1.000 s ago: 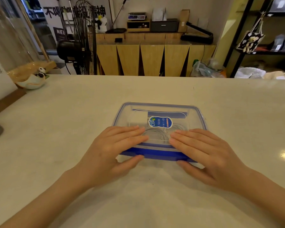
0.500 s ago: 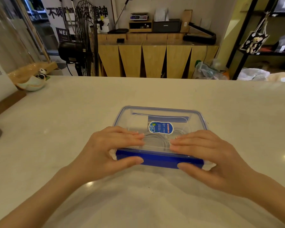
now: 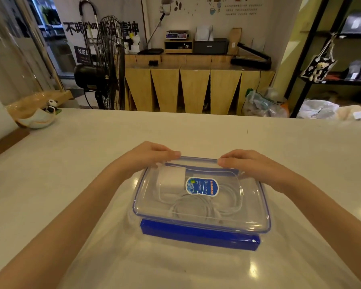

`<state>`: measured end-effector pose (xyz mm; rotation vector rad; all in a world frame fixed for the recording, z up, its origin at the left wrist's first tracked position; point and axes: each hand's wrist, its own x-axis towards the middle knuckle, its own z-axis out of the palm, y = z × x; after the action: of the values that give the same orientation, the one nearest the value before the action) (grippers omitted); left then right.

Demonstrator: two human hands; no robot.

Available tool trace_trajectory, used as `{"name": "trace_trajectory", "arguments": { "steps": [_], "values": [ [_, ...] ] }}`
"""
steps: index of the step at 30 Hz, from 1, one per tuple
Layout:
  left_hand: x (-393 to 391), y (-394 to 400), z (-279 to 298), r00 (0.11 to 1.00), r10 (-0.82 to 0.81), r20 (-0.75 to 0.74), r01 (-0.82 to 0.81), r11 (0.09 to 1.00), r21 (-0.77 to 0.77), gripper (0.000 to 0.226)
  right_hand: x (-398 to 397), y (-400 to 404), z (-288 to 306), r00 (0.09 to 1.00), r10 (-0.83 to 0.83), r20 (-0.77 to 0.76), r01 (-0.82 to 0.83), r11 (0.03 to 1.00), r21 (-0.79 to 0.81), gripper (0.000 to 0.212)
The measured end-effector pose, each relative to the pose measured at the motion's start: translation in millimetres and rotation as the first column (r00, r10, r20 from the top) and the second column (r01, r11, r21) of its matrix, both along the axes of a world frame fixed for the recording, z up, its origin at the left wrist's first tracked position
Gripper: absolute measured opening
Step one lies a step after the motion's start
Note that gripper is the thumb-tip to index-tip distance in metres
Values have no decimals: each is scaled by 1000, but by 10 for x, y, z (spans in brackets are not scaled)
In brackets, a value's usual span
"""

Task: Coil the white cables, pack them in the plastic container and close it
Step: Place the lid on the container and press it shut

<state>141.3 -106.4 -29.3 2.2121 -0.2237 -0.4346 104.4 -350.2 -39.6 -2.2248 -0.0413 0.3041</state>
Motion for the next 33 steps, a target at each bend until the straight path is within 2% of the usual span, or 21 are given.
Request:
{"name": "trace_trajectory", "arguments": {
  "steps": [2,4,6,12,15,19,24,33],
  "values": [
    [-5,4,17,993,19,-112,-16,1000,24,44,21,6,21,999,-13,-51,14,1000,28,33],
    [-18,10,25,979,43,-200,-49,998,-27,41,48,12,39,997,-17,-71,20,999,35,31],
    [-47,16,27,972,66,-225,-84,994,-70,35,68,22,51,998,-17,-66,21,998,55,29],
    [-68,9,-48,980,172,-96,-193,937,-292,22,95,37,23,996,-44,82,29,984,173,34],
    [-75,-15,-56,980,195,-35,-196,928,-318,19,93,34,8,996,-33,85,14,976,217,35],
    [-81,-6,-56,985,165,51,-137,925,-354,6,76,35,15,989,-34,144,-2,971,241,16],
    [-46,0,-108,973,194,122,-130,905,-404,13,64,20,22,978,-42,204,-13,965,262,4],
    [-24,14,-137,974,161,159,-81,904,-419,15,75,4,2,970,-33,242,-29,967,251,6]
  ]
}}
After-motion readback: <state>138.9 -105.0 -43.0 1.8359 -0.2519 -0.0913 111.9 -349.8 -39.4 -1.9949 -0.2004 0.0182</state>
